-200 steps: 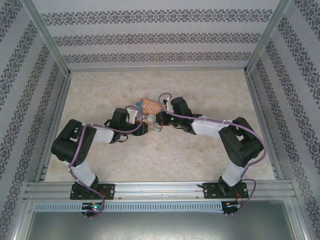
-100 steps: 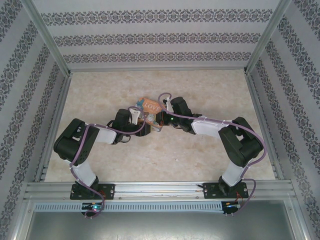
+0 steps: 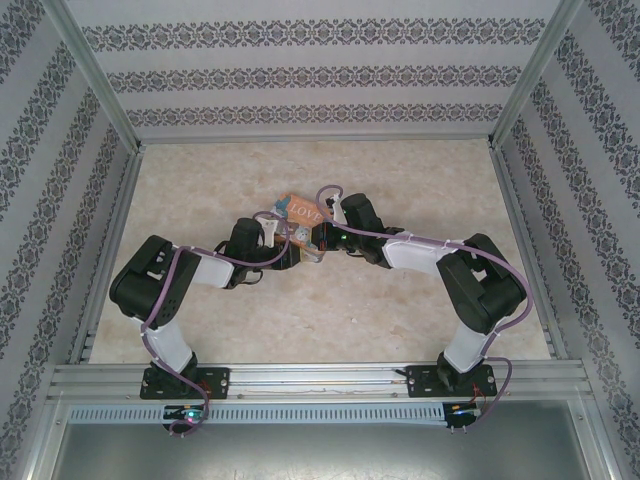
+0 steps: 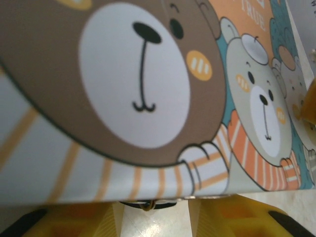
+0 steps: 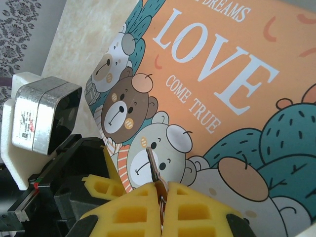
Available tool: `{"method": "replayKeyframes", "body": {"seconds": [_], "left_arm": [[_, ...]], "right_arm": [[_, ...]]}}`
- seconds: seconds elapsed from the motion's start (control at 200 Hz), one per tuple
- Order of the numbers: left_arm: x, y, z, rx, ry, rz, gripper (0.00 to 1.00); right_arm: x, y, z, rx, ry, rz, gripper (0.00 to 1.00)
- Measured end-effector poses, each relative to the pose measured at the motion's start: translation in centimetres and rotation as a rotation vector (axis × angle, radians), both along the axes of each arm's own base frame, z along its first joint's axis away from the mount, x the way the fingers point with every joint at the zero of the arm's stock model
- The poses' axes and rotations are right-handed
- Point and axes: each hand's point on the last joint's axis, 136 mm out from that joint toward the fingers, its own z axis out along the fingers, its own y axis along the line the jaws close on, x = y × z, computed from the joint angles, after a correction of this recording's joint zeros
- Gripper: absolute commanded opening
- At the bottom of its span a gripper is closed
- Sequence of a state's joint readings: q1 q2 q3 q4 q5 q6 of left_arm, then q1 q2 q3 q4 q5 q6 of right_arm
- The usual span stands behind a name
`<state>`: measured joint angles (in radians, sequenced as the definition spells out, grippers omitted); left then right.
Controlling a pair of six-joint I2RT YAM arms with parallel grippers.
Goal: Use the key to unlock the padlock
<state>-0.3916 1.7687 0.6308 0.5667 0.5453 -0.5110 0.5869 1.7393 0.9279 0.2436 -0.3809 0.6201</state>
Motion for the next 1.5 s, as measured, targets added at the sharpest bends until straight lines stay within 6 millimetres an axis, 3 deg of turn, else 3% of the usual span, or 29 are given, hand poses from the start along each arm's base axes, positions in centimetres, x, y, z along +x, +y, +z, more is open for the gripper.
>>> {"method": "replayKeyframes", "body": {"seconds": [0.185, 0.615, 0.784, 0.964, 1.259, 1.499], "left_arm": [[0.2, 0.0, -0.2, -0.012, 0.015, 0.020, 0.30], [0.4, -0.3, -0.1, -0.045, 0.049, 0.042, 0.28], [0.4, -0.3, 0.1, -0.068, 0.081, 0.063, 0.27], [0.1, -0.5, 1.1, -0.110, 0.115, 0.078, 0.25], [0.3, -1.2, 2.3, -0.171, 0.179, 0.095, 0.21], [0.4, -1.3, 3.0, -0.186, 0.214, 0.112, 0.20]], "right_arm": [[0.0, 0.0, 0.0, -0.002, -0.001, -0.002, 0.00], [0.0, -0.2, 0.4, -0.014, -0.022, 0.007, 0.00], [-0.4, -1.0, 2.5, -0.023, -0.095, 0.009, 0.00], [-2.4, -2.7, 3.9, -0.061, -0.192, 0.013, 0.00], [-7.5, -3.4, 0.8, -0.207, -0.282, 0.082, 0.00], [-8.2, -3.8, -0.5, -0.279, -0.379, 0.088, 0.00]]}}
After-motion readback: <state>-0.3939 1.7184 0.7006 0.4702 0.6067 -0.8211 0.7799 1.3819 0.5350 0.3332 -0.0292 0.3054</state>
